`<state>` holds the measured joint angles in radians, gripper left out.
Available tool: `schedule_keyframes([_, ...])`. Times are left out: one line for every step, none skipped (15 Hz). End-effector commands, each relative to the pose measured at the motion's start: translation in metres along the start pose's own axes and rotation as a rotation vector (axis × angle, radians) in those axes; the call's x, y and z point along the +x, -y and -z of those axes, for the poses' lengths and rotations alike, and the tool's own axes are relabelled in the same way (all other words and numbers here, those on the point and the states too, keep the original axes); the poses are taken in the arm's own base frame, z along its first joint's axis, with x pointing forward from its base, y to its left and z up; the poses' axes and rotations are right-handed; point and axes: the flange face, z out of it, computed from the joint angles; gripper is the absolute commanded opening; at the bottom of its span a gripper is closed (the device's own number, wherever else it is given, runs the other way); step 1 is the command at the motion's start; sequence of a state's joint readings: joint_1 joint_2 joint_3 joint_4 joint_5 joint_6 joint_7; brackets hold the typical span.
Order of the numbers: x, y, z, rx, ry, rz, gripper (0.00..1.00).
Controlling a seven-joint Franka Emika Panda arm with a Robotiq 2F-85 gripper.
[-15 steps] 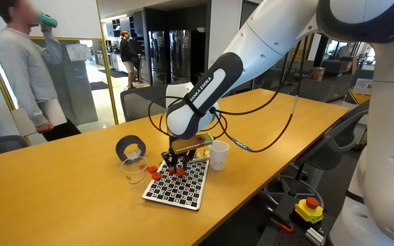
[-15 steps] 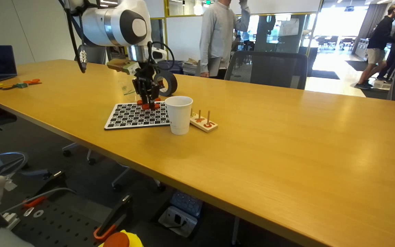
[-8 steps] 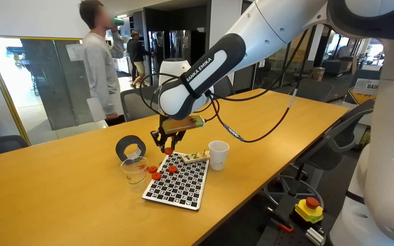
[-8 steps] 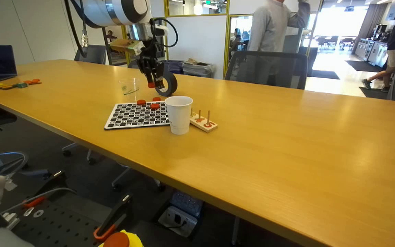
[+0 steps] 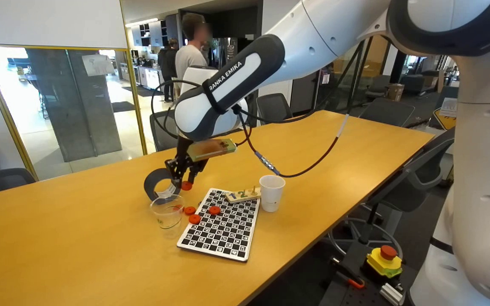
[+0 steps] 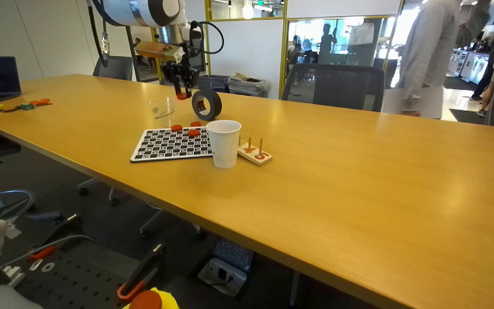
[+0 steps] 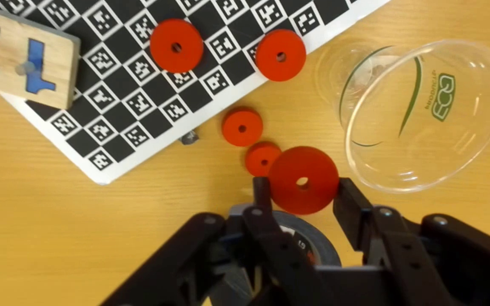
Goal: Put the blue block in the white cup and the orange blocks in the transparent cup
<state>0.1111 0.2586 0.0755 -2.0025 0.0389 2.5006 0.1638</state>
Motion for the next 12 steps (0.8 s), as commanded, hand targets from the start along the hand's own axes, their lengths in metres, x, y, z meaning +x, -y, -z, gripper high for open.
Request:
schedule_keyframes([0.022, 0.018, 0.000, 0.044, 0.001, 0.093, 0.19])
schedule_keyframes([0.023, 0.023, 0.000, 0.055, 0.006, 0.121, 0.19])
schedule_keyframes([0.026, 0.027, -0.002, 0.059, 0.014, 0.139, 0.19])
schedule_keyframes([0.027, 0.032, -0.005, 0.071, 0.029, 0.166, 0.19])
schedule_keyframes([0.028, 0.036, -0.007, 0.079, 0.042, 0.186, 0.19])
schedule_keyframes([0.029, 0.039, -0.008, 0.083, 0.054, 0.205, 0.19])
schedule_keyframes([0.028, 0.043, -0.008, 0.082, 0.066, 0.220, 0.19])
schedule_keyframes([0.029, 0.046, -0.010, 0.085, 0.079, 0.235, 0.19])
schedule_keyframes([0.028, 0.048, -0.010, 0.090, 0.091, 0.252, 0.19])
schedule_keyframes([0.028, 0.050, -0.011, 0.089, 0.102, 0.262, 0.19])
schedule_keyframes([0.028, 0.052, -0.011, 0.088, 0.110, 0.270, 0.19])
schedule_keyframes([0.028, 0.053, -0.010, 0.088, 0.118, 0.280, 0.19])
